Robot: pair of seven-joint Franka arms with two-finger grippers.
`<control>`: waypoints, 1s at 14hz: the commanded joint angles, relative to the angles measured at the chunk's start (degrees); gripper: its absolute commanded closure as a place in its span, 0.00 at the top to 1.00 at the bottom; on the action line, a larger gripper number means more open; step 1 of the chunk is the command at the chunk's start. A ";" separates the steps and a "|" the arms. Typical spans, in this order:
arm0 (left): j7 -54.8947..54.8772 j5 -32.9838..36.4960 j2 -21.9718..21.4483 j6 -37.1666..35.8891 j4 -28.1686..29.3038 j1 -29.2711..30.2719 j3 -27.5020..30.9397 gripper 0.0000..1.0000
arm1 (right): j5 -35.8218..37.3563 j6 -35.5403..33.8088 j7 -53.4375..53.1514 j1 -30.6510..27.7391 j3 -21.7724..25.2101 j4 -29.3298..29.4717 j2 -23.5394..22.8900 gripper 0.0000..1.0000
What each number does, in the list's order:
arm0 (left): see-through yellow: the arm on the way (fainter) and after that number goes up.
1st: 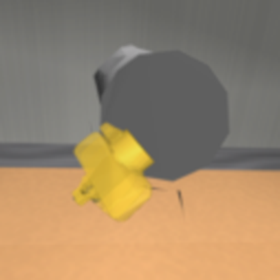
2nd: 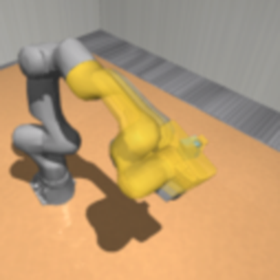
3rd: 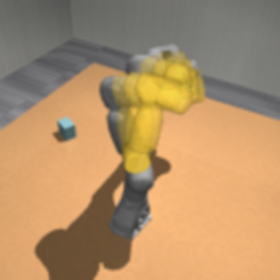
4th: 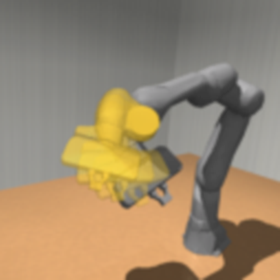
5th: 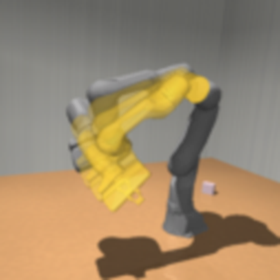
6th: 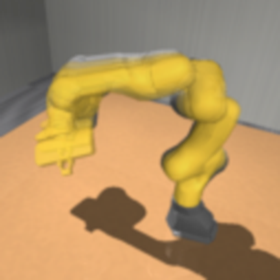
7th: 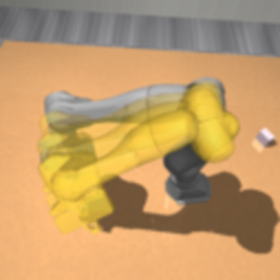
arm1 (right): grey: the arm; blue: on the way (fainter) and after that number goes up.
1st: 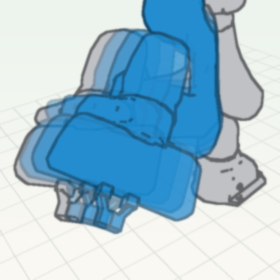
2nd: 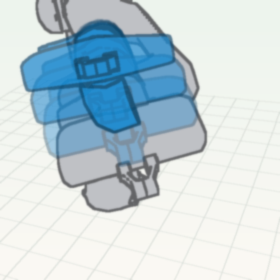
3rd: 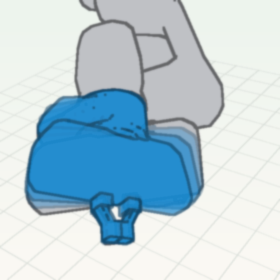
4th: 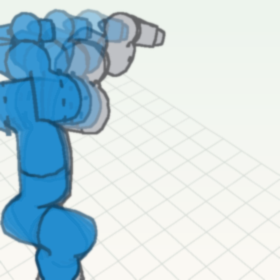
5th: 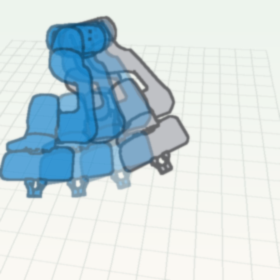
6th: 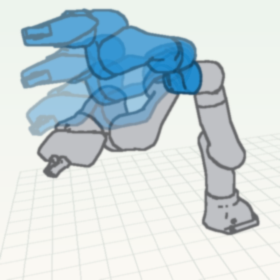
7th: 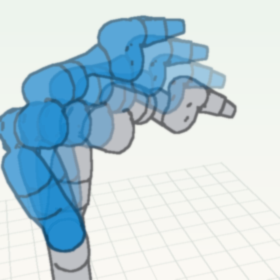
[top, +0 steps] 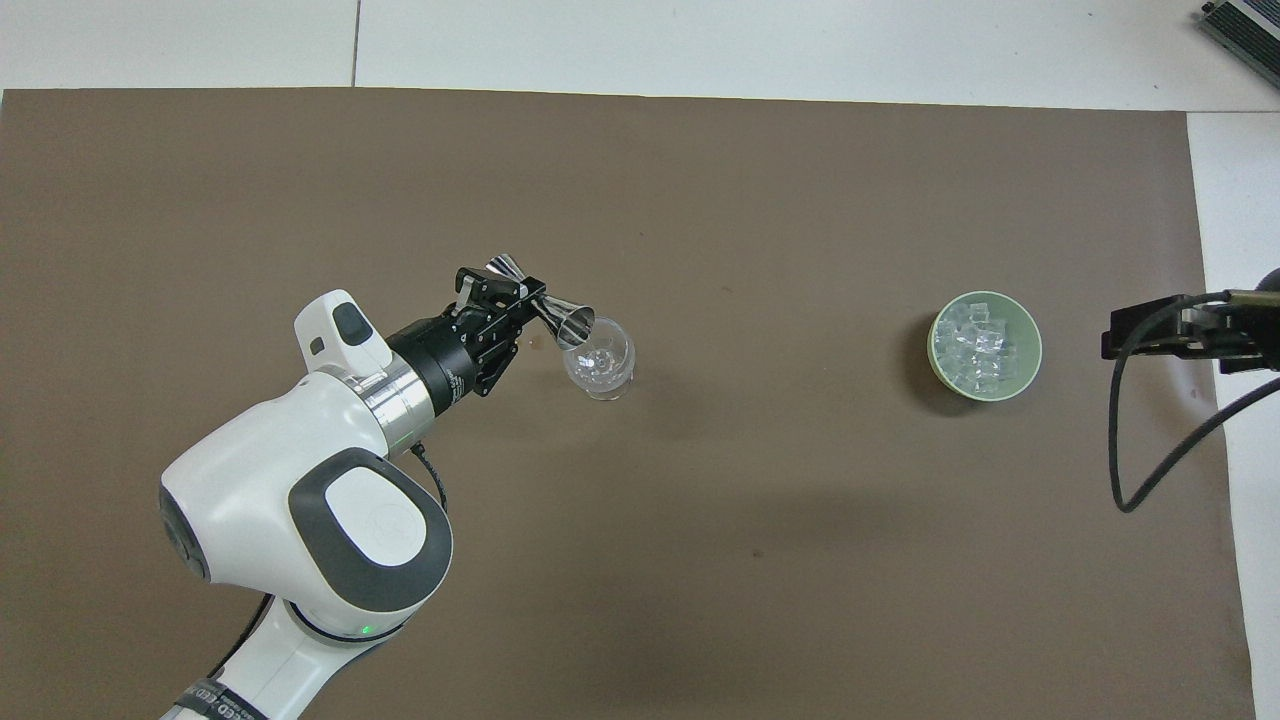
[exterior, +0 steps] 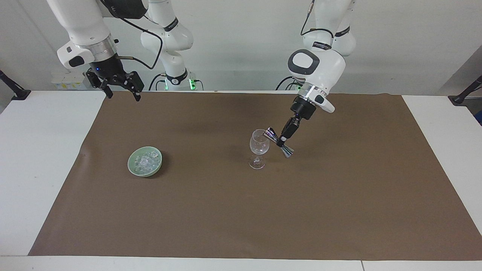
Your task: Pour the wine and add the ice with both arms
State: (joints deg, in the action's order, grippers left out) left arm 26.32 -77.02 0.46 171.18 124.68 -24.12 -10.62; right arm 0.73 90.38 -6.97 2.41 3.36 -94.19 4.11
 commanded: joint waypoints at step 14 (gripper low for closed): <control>0.31 8.81 1.12 3.90 -0.58 -2.33 0.78 0.00 | -0.90 -0.21 1.88 -0.30 -0.02 -1.26 1.34 1.00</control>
State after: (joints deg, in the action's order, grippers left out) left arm 26.32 -70.07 0.78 173.31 124.69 -25.06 -10.59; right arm 0.73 90.38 -6.97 2.41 3.36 -94.19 4.11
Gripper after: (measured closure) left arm 0.797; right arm 0.000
